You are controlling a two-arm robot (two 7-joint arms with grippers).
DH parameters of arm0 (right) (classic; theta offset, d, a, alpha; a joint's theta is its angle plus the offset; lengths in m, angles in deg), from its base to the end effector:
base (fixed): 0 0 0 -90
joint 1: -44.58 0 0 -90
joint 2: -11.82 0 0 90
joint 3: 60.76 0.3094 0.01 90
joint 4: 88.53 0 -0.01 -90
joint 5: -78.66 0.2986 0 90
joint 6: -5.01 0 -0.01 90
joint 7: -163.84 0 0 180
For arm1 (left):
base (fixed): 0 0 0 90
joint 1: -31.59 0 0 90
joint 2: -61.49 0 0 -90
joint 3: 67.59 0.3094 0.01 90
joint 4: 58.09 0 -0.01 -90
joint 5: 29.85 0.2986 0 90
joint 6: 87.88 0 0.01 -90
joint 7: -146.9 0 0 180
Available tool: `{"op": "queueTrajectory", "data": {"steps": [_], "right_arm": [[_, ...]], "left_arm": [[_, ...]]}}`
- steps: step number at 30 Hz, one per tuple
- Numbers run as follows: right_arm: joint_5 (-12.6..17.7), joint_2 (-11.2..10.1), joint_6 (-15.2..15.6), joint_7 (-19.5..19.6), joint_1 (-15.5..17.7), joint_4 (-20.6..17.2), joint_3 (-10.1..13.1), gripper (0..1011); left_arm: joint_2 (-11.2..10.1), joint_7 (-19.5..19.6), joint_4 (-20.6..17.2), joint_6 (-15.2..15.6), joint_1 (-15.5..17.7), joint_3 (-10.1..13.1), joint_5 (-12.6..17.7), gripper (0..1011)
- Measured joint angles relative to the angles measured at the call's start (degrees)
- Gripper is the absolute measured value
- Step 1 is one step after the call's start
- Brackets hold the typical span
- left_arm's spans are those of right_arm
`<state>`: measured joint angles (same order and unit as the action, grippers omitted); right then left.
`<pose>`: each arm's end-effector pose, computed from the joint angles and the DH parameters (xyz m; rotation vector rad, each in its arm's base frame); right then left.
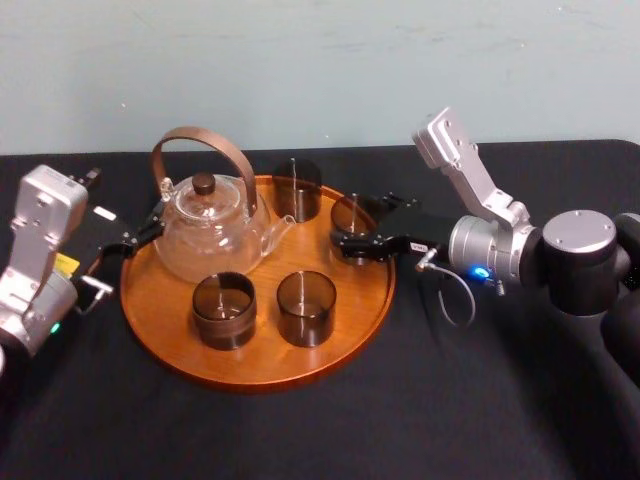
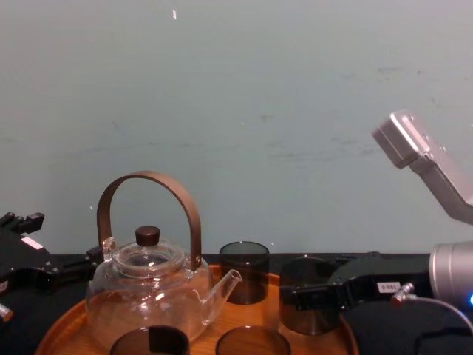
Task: Pick up the glass from the table and place it on the tray.
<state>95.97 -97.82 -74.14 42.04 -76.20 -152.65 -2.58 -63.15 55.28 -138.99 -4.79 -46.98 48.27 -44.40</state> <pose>0.4507 -0.0122 -0.2884 -0.3758 0.0793 -0.7119 0.3516 0.0964 -0.3160 0.3043 -0.2850 1.2480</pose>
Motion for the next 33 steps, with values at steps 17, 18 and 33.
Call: {"op": "queueTrajectory", "data": {"steps": [17, 18, 33], "right_arm": [[-0.7, 1.5, -0.6, -0.7, -0.9, 3.3, -0.2, 905], [-0.8, 1.6, -0.7, -0.8, -1.0, 3.5, -0.2, 905], [-1.4, 2.2, -1.3, -1.3, -1.4, 5.1, -0.5, 905]], "left_arm": [[0.0, 0.0, 0.0, 0.0, 0.0, 0.0, 0.0, 1001], [0.0, 0.0, 0.0, 0.0, 0.0, 0.0, 0.0, 1001], [0.0, 0.0, 0.0, 0.0, 0.0, 0.0, 0.0, 1001]]}}
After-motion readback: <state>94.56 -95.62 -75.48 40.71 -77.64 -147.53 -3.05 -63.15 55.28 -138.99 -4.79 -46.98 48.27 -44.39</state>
